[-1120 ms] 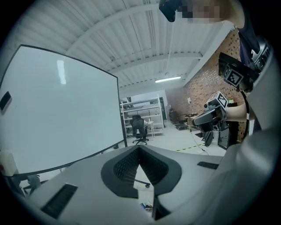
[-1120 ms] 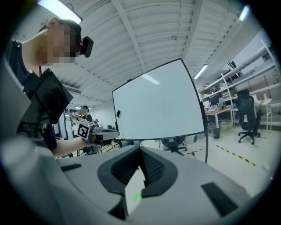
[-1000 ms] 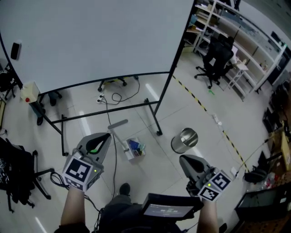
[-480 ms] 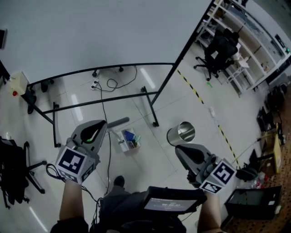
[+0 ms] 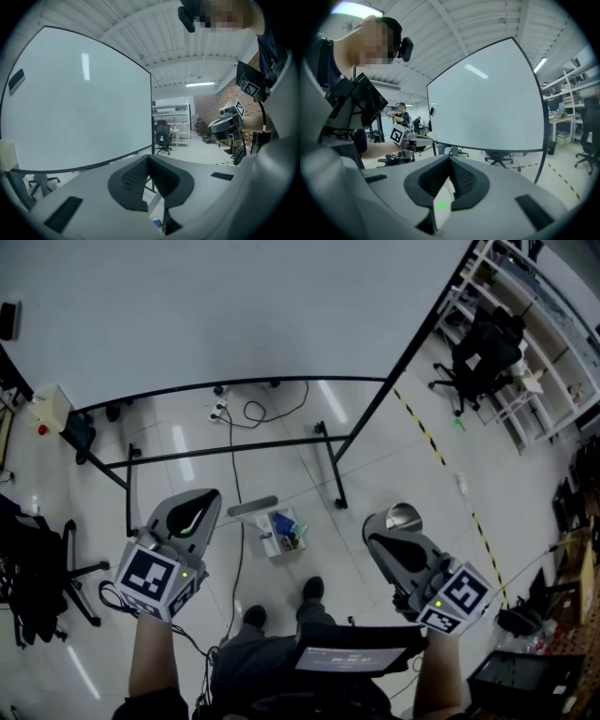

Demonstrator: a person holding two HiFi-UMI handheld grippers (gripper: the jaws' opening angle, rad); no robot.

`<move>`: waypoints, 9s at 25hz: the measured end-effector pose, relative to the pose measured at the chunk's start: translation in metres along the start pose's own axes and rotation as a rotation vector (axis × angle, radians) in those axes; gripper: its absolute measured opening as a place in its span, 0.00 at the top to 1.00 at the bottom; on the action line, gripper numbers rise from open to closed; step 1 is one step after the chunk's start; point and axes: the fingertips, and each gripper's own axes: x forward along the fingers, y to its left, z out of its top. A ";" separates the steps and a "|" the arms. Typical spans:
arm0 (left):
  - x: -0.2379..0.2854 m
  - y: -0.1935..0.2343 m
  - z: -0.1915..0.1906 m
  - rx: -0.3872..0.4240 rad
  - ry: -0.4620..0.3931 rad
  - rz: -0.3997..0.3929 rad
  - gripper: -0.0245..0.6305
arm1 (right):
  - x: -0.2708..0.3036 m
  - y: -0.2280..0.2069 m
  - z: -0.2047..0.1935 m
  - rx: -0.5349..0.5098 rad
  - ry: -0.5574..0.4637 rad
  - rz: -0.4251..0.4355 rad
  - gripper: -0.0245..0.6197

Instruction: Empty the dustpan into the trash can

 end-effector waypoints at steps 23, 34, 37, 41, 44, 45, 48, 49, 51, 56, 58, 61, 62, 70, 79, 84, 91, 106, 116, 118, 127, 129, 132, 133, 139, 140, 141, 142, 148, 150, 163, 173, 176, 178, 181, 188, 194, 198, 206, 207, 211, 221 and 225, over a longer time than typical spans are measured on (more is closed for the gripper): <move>0.046 -0.031 0.020 -0.103 0.044 0.384 0.96 | 0.051 -0.111 0.005 -0.032 -0.016 0.504 0.93; 0.039 -0.020 -0.024 -0.008 0.196 0.428 0.96 | 0.066 -0.111 -0.017 0.028 0.030 0.538 0.93; 0.036 -0.005 -0.038 0.027 0.176 0.420 0.96 | 0.075 -0.099 -0.022 0.019 0.057 0.523 0.93; 0.038 0.012 -0.064 0.080 0.178 0.347 0.96 | 0.093 -0.085 -0.017 0.010 0.062 0.468 0.93; 0.044 0.023 -0.087 0.077 0.187 0.255 0.89 | 0.105 -0.074 -0.016 0.023 0.077 0.424 0.93; 0.045 0.027 -0.095 0.079 0.192 0.228 0.87 | 0.110 -0.071 -0.017 0.022 0.085 0.412 0.93; 0.050 0.033 -0.120 0.099 0.218 0.153 0.81 | 0.122 -0.067 -0.023 0.036 0.096 0.374 0.93; 0.053 0.033 -0.129 0.103 0.232 0.123 0.75 | 0.126 -0.066 -0.026 0.046 0.098 0.364 0.93; 0.058 0.031 -0.146 0.100 0.265 0.061 0.56 | 0.133 -0.061 -0.031 0.061 0.105 0.351 0.93; 0.065 0.029 -0.194 0.133 0.351 -0.029 0.50 | 0.145 -0.054 -0.033 0.073 0.130 0.332 0.93; 0.070 0.025 -0.219 0.172 0.408 -0.065 0.50 | 0.145 -0.056 -0.034 0.086 0.137 0.319 0.93; 0.078 0.018 -0.246 0.190 0.438 -0.113 0.50 | 0.144 -0.060 -0.036 0.092 0.146 0.272 0.93; 0.080 0.019 -0.251 0.185 0.433 -0.119 0.50 | 0.144 -0.060 -0.039 0.099 0.158 0.262 0.93; 0.101 0.014 -0.275 0.160 0.419 -0.192 0.60 | 0.149 -0.054 -0.059 0.097 0.217 0.239 0.93; 0.108 0.010 -0.280 0.192 0.415 -0.232 0.76 | 0.156 -0.050 -0.096 0.131 0.221 0.296 0.93; 0.111 0.010 -0.279 0.194 0.413 -0.256 0.77 | 0.156 -0.040 -0.111 0.094 0.269 0.321 0.93; 0.114 0.010 -0.276 0.134 0.373 -0.268 0.76 | 0.151 -0.041 -0.123 0.140 0.282 0.300 0.93; 0.112 0.012 -0.279 0.021 0.259 -0.295 0.76 | 0.187 -0.051 -0.143 0.164 0.202 0.219 0.93; 0.124 0.008 -0.274 0.027 0.190 -0.351 0.77 | 0.204 -0.065 -0.168 0.088 0.198 0.198 0.93; 0.126 0.005 -0.272 -0.005 0.173 -0.363 0.77 | 0.204 -0.063 -0.174 0.092 0.209 0.225 0.93; 0.127 0.008 -0.269 -0.023 0.142 -0.385 0.77 | 0.236 -0.059 -0.173 0.044 0.209 0.351 0.54; 0.126 0.007 -0.268 -0.033 0.136 -0.397 0.77 | 0.242 -0.060 -0.162 0.021 0.178 0.381 0.52; 0.125 0.008 -0.267 -0.051 0.117 -0.401 0.77 | 0.250 -0.054 -0.151 -0.037 0.162 0.445 0.50; 0.125 0.008 -0.266 -0.057 0.113 -0.400 0.77 | 0.253 -0.050 -0.149 -0.059 0.162 0.468 0.50; 0.128 0.004 -0.268 -0.077 0.120 -0.399 0.77 | 0.264 -0.037 -0.147 -0.119 0.171 0.549 0.58; 0.127 0.004 -0.268 -0.078 0.127 -0.402 0.77 | 0.264 -0.037 -0.147 -0.130 0.179 0.554 0.62; 0.127 0.004 -0.268 -0.079 0.131 -0.405 0.77 | 0.264 -0.037 -0.148 -0.142 0.186 0.559 0.64; 0.126 0.004 -0.269 -0.081 0.134 -0.406 0.77 | 0.264 -0.036 -0.148 -0.152 0.194 0.566 0.66; 0.124 0.006 -0.267 -0.098 0.123 -0.398 0.77 | 0.267 -0.033 -0.153 -0.168 0.234 0.600 0.69; 0.124 0.009 -0.268 -0.096 0.115 -0.399 0.77 | 0.270 -0.032 -0.153 -0.166 0.230 0.611 0.69; 0.122 0.018 -0.266 -0.117 0.149 -0.364 0.76 | 0.277 -0.031 -0.145 -0.107 0.231 0.654 0.71; 0.115 0.021 -0.219 -0.079 0.118 -0.356 0.76 | 0.265 -0.025 -0.099 -0.074 0.198 0.633 0.72; 0.108 0.021 -0.197 -0.070 0.102 -0.354 0.76 | 0.259 -0.019 -0.079 -0.094 0.195 0.638 0.72; 0.103 0.019 -0.181 -0.060 0.087 -0.354 0.76 | 0.253 -0.015 -0.064 -0.102 0.189 0.645 0.72; 0.099 0.018 -0.158 -0.037 0.066 -0.352 0.77 | 0.245 -0.012 -0.044 -0.101 0.199 0.652 0.73; 0.088 0.020 -0.106 -0.008 0.024 -0.305 0.77 | 0.230 -0.003 0.008 -0.087 0.147 0.653 0.73; 0.081 0.019 -0.054 0.052 -0.016 -0.301 0.77 | 0.212 0.000 0.054 -0.123 0.077 0.635 0.73; 0.079 0.018 -0.031 0.104 -0.031 -0.307 0.77 | 0.202 0.002 0.076 -0.149 0.048 0.628 0.73; 0.076 0.007 0.005 0.144 -0.071 -0.311 0.76 | 0.179 0.005 0.106 -0.169 -0.007 0.586 0.73; 0.075 0.007 0.008 0.145 -0.073 -0.309 0.76 | 0.178 0.006 0.109 -0.174 -0.008 0.581 0.73; 0.071 0.004 0.020 0.153 -0.084 -0.303 0.76 | 0.170 0.012 0.119 -0.194 -0.020 0.565 0.73; 0.059 -0.011 0.050 0.150 -0.118 -0.298 0.75 | 0.147 0.024 0.144 -0.216 -0.085 0.552 0.73; 0.056 -0.018 0.051 0.132 -0.119 -0.297 0.75 | 0.138 0.026 0.138 -0.205 -0.064 0.553 0.72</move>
